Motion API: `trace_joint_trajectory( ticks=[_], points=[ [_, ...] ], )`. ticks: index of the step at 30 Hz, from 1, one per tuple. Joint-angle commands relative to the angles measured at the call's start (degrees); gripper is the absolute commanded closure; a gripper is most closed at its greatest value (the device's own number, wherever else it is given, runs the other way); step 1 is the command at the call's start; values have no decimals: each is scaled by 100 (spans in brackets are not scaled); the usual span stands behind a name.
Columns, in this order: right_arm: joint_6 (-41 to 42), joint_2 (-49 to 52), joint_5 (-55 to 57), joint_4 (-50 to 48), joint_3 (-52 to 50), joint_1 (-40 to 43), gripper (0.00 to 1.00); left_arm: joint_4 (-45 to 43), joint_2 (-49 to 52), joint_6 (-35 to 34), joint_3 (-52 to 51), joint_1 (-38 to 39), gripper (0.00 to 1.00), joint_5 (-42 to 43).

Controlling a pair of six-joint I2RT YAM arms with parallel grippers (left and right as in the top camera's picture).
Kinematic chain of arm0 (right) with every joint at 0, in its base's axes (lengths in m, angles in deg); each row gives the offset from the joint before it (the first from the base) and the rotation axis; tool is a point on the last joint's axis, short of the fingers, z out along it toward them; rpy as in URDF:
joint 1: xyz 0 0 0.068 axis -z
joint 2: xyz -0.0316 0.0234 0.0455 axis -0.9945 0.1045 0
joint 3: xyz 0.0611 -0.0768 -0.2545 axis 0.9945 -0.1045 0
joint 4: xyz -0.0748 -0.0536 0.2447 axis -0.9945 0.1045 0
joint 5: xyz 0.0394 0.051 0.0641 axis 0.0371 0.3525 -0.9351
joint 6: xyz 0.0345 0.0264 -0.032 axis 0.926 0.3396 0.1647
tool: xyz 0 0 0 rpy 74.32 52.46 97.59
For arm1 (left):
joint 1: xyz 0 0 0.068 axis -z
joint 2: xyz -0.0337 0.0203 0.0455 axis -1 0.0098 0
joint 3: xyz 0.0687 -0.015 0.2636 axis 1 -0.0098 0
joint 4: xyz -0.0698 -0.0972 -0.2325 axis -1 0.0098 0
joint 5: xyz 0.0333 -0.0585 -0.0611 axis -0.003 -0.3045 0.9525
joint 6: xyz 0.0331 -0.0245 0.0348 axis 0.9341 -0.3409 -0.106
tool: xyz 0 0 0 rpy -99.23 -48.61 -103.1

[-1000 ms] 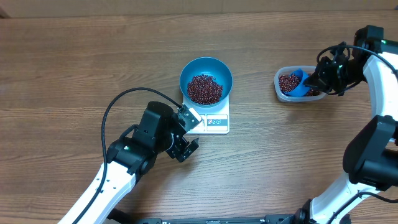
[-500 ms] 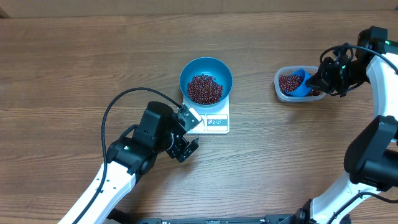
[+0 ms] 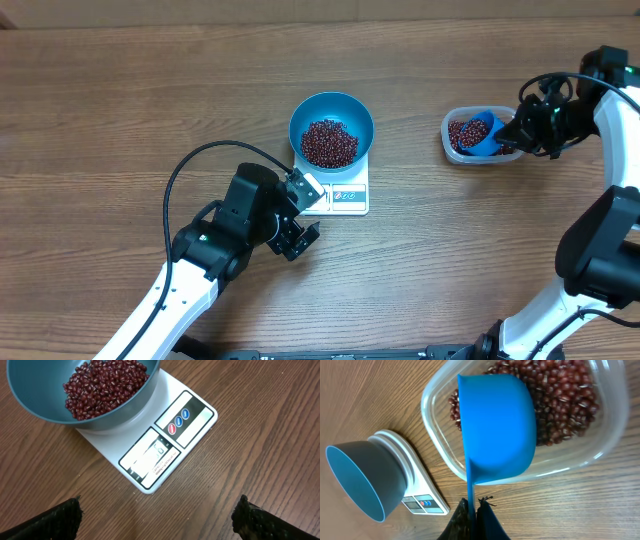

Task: Scoop item into bowl and weigh 150g on scale
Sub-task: 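Scoop beans and lift the filled scoop above the tub, right gripper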

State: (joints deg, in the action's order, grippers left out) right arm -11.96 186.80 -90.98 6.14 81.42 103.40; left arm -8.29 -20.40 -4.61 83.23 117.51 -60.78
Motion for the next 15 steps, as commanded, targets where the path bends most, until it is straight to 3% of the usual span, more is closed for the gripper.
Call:
trace_joint_trajectory(
  ticks=[1,9,15],
  points=[
    [-7,13,-17,107,-24,179,96,-20,-59,85,-35,-31,0,87],
    [-57,13,-367,144,-22,417,96,-20,-59,85,-35,-31,0,87],
    [-516,13,-1303,205,-22,581,96,-22,-59,85,-35,-31,0,87]
  ],
)
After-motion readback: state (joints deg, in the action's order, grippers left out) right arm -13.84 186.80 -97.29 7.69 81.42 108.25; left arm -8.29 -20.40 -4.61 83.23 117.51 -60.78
